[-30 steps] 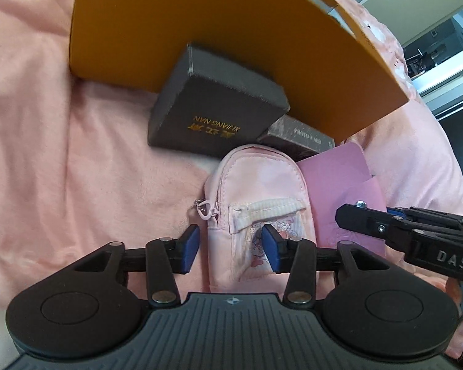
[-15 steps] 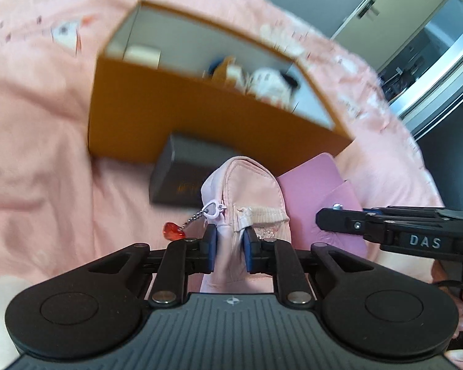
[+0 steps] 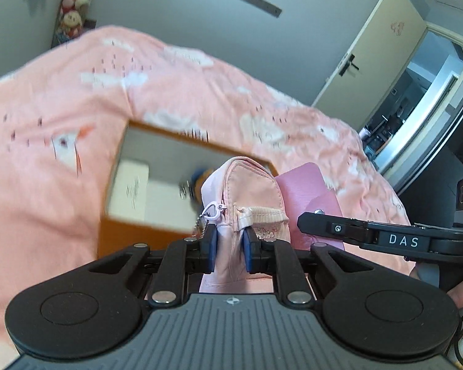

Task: Organize objects
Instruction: 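Lift the pink backpack with the left gripper while the right carries the pink case toward the orange box, then lower the pink case into the orange box and open the right gripper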

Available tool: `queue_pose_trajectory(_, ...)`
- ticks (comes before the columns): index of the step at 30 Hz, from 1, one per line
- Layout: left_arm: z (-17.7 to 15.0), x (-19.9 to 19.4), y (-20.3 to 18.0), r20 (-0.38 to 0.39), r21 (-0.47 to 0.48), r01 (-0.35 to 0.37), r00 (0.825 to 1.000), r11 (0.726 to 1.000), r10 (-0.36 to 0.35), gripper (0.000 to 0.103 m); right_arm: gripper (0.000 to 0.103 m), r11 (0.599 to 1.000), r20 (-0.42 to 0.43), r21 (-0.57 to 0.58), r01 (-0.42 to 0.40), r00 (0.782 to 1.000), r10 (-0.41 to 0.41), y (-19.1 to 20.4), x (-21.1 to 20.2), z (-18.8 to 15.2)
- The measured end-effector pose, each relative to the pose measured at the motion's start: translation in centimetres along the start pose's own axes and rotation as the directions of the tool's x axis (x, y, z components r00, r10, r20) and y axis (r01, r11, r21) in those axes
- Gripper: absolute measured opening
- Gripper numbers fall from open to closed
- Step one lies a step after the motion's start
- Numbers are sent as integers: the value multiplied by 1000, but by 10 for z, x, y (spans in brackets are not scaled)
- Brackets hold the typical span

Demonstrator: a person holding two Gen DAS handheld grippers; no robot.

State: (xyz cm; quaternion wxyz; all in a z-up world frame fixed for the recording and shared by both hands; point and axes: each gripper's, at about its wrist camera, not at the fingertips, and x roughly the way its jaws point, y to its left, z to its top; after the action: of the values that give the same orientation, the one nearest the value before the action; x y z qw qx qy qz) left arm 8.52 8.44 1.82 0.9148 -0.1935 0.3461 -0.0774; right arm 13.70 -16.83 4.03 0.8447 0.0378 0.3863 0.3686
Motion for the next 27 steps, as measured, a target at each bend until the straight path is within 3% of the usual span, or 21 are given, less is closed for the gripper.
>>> queue_pose_trajectory(5,35,10,4,18,39,-63,998,997,62,19,23,1000,46,4,-22,999,22,4,17,30)
queue_pose_trajectory(10,60,39,14,-3,89,-124,992,988,124,20,23,996,41,81,-40,998,37,-9,54,53)
queue_pose_trajectory(19,79,97,37,-104,161,-204,969,966,222,20,23,939,-114,342,-18,992,61,-57,153,53)
queue_pose_trajectory(23,84,119,48,-136,196,-249,951,948,278,20,23,929,-179,369,11,982,60,-65,191,50)
queue_pose_trajectory(27,86,130,54,-154,228,-256,943,939,294,20,23,918,-225,397,15,971,82,-68,223,51)
